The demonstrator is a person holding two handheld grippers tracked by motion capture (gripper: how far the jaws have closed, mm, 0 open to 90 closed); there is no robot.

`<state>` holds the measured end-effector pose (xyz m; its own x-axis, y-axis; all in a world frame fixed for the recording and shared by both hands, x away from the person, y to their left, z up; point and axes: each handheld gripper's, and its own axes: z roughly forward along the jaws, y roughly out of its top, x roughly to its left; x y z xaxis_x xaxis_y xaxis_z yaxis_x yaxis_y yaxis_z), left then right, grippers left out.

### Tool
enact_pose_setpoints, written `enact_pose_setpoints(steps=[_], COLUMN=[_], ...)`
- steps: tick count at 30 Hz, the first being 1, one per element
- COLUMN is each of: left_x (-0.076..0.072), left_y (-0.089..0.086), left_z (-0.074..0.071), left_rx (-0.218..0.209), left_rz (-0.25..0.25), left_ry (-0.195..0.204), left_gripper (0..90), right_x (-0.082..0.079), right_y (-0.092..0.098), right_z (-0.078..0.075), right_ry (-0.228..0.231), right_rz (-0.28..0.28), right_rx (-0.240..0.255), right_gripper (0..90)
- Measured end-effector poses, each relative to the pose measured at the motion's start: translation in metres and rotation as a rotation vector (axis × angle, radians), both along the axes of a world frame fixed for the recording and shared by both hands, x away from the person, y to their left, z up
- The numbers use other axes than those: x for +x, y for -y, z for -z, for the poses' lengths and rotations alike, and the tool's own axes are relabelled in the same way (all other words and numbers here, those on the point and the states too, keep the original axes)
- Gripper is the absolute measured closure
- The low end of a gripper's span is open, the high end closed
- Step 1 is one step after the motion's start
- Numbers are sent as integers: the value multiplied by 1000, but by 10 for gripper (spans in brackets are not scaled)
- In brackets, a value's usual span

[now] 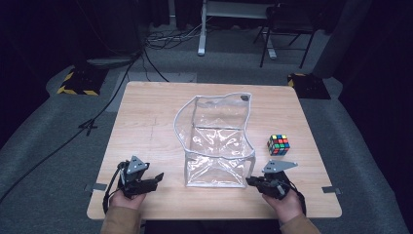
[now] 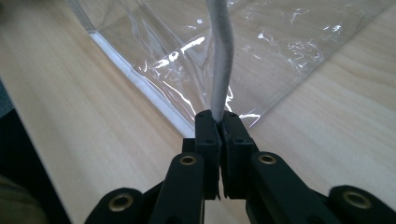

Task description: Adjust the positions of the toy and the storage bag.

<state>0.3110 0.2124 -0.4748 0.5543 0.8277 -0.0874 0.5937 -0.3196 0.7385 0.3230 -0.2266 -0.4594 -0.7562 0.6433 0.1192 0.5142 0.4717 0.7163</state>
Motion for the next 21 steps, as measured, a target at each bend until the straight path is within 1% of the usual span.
enact_pose_setpoints(steps=[2,3,4,5,6,8,9,10,11,12,15,17,18,19,21], left_x=[2,3,4,5,6,8,9,9,10,10,11,11,11,11,12], left_y=[4,5,7,8,10,12,14,15,16,18,19,19,21,21,23], left_z=[0,0,0,1,1,1,1,1,1,2,2,3,4,4,5], left_rx=[2,-1,-1,-7,-1,5,8,6,10,6,25,27,22,27,29], left_rz=[17,16,21,25,34,38,42,47,47,46,57,60,59,62,68], left_ry=[-3,-2,0,0,-3,-1,-6,-9,-5,-7,-11,-13,-14,-14,-26], left_gripper=[328,328,328,327,327,327,327,327,327,327,327,326,326,325,324], right_x=[-8,-13,-17,-24,-26,-36,-38,-41,-44,-46,-53,-57,-59,-61,-66], right_y=[8,12,15,19,22,27,29,32,34,36,45,51,52,55,59], right_z=[1,2,1,0,0,0,0,0,0,0,1,1,1,1,1], right_ry=[-10,-15,-19,-13,-1,-6,-8,-7,-8,-8,-8,-10,-11,-14,-22], right_rz=[1,5,8,14,7,15,22,20,27,33,56,60,64,68,70], right_rx=[20,29,25,13,5,6,13,8,10,11,17,19,22,21,24], right_gripper=[868,868,868,868,868,868,868,868,868,868,868,868,867,867,865])
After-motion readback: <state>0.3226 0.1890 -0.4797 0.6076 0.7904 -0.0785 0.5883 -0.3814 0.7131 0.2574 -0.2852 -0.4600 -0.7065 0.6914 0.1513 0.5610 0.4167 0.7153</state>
